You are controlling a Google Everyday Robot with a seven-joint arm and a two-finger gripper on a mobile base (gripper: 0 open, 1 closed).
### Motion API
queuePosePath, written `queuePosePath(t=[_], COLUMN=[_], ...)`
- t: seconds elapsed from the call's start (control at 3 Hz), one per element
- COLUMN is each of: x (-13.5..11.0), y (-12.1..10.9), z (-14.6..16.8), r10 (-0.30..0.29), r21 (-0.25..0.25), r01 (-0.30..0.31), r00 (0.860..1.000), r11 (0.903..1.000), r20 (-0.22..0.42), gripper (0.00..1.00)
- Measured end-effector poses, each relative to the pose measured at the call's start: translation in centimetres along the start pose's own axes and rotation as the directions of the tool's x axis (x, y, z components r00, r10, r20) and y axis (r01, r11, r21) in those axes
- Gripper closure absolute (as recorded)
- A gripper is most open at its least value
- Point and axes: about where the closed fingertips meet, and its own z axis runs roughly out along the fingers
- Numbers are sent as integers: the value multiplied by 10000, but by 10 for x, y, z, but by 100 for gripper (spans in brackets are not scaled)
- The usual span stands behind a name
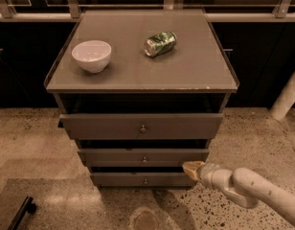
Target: Close middle drawer
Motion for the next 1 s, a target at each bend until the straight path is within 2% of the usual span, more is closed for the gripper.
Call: queuePosePath(t=[0.33,0.67,1.0], x=[14,13,13], y=[9,14,14], z=[-48,-46,-46], r10=[541,519,518], r21=[-660,-867,-858], r01=[-568,-551,-550], r00=[9977,9979,9979], r11=[9962,9947,9948], r20=[-411,-385,-386], gripper=[100,81,58])
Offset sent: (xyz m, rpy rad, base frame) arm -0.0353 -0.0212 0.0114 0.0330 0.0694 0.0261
